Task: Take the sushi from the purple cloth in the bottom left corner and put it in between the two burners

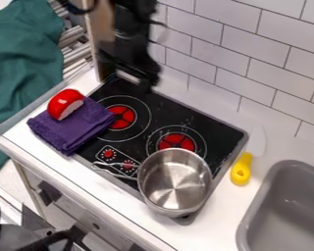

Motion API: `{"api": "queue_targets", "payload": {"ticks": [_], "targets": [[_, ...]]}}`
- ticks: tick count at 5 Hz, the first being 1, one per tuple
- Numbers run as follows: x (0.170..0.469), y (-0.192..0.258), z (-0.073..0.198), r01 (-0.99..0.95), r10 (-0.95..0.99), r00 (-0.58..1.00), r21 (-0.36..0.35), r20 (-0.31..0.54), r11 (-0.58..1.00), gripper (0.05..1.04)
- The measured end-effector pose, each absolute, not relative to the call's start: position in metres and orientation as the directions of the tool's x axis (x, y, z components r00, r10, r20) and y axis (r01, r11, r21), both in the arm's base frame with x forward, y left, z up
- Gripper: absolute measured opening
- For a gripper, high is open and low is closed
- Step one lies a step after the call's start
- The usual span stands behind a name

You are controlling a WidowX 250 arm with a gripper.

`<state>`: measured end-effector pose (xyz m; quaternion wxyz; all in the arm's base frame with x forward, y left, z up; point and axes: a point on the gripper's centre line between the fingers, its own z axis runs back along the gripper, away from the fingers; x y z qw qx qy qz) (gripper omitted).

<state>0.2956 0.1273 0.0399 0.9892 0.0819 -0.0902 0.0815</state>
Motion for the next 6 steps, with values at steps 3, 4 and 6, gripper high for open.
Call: {"api": "queue_targets", "payload": {"ticks": [3, 4, 6], "targets": [[0.26, 0.215, 0.009, -0.25, 0.235, 0.965, 0.149, 0.114, 0.957, 1.009], [0.26, 0.215, -0.01, -0.237, 0.229, 0.971, 0.128, 0.073, 0.963, 1.009], [0.263, 0.22, -0.029, -0.246, 0.241, 0.969, 0.099, 0.058, 0.964, 0.692]]}}
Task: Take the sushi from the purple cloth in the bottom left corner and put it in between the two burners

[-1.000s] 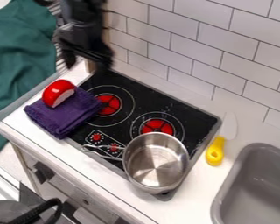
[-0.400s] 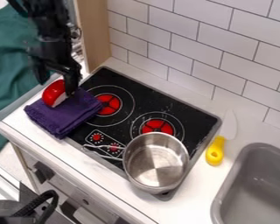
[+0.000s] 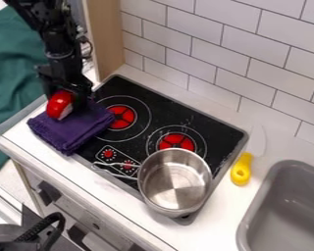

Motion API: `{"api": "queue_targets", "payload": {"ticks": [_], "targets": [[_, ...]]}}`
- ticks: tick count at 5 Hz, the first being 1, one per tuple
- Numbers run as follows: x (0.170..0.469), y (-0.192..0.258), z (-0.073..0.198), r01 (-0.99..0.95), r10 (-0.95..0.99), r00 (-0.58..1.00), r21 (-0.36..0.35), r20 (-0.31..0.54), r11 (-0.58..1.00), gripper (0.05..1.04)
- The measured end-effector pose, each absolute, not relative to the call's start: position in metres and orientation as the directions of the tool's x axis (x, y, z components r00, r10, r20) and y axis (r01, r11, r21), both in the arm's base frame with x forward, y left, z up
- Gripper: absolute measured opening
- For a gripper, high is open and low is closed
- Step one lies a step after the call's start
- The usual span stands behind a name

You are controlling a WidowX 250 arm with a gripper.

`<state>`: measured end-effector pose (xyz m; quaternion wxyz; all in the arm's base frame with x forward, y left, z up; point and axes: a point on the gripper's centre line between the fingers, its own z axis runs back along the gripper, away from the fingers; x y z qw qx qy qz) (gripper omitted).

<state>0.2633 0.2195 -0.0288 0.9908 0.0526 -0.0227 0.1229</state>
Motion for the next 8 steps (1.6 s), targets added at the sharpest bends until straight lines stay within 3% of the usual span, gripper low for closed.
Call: {"api": "queue_targets", "payload": {"ticks": [1, 3, 4, 5, 6, 8], "targets": [[0.262, 0.22, -0.025, -0.243, 0.239, 0.97, 0.118, 0.046, 0.963, 0.533], [0.284, 0.191, 0.022, -0.205, 0.184, 0.977, 0.232, 0.107, 0.951, 0.531], [0.308, 0.151, 0.035, -0.144, 0.111, 0.984, 0.258, 0.138, 0.955, 0.531], [0.331, 0.106, 0.038, -0.072, 0.031, 0.985, 0.237, 0.172, 0.969, 0.531], [0.34, 0.072, 0.016, -0.043, 0.016, 0.99, 0.195, 0.141, 0.98, 0.53], [0.355, 0.074, -0.03, -0.104, 0.096, 0.992, 0.094, 0.085, 0.99, 0.53]]}}
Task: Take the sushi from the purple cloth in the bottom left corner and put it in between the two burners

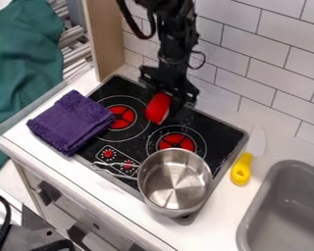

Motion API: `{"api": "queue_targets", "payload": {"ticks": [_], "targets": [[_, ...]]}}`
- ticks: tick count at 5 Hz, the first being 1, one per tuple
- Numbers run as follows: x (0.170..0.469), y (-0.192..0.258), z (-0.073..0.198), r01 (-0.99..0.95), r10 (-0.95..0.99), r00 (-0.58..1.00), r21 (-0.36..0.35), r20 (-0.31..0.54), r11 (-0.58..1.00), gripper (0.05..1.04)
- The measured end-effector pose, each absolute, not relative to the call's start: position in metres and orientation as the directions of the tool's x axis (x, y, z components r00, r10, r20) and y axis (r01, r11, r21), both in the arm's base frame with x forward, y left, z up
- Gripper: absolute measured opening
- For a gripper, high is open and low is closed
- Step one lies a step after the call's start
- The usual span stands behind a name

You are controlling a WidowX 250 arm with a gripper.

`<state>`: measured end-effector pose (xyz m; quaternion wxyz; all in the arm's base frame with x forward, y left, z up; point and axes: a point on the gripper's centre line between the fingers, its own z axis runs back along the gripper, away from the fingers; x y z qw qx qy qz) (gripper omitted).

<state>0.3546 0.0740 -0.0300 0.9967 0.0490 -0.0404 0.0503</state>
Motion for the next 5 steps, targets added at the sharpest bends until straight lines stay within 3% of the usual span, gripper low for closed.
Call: {"api": "queue_targets", "payload": {"ticks": [1, 2, 3, 4, 5], "targets": [[0.356, 0.081, -0.04, -0.11, 0.105, 0.992, 0.07, 0.074, 0.991, 0.595], [0.358, 0.081, -0.04, -0.101, 0.097, 0.993, 0.052, 0.073, 0.994, 0.898], [0.356, 0.072, -0.027, -0.056, 0.051, 0.997, 0.076, 0.066, 0.996, 1.016], [0.357, 0.056, 0.022, -0.03, 0.013, 0.985, 0.098, 0.174, 0.995, 1.01], [0.346, 0.046, 0.031, -0.032, 0.018, 0.981, 0.069, 0.193, 0.997, 1.009]]}}
